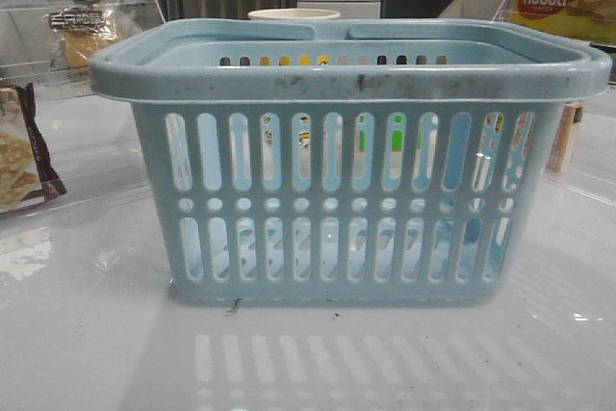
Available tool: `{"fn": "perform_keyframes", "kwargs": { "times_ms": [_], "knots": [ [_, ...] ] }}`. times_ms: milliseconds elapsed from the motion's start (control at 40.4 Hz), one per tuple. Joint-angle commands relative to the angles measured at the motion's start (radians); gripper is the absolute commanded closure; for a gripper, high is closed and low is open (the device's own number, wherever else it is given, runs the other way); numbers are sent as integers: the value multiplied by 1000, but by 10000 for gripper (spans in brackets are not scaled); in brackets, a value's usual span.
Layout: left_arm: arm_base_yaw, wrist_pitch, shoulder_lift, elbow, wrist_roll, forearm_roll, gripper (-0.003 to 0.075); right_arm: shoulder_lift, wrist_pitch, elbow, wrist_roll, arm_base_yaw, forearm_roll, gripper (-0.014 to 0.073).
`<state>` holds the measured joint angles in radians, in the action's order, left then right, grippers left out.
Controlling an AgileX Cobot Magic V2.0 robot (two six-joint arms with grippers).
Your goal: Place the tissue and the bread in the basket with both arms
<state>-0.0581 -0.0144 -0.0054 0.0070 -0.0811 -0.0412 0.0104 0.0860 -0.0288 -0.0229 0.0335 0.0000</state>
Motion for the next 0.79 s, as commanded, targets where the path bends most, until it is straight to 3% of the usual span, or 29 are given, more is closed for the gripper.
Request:
{"fn": "perform_keyframes", "kwargs": {
  "times_ms": [0, 520, 768],
  "knots": [
    [0, 87, -17, 0, -1, -2, 629, 18, -92, -1, -2, 4, 0, 538],
    [0, 87, -17, 0, -1, -2, 629, 18, -93, -1, -2, 4, 0, 538],
    [0, 125, -17, -2, -1, -2, 629, 18, -164, -1, -2, 4, 0, 538]
  ]
}}
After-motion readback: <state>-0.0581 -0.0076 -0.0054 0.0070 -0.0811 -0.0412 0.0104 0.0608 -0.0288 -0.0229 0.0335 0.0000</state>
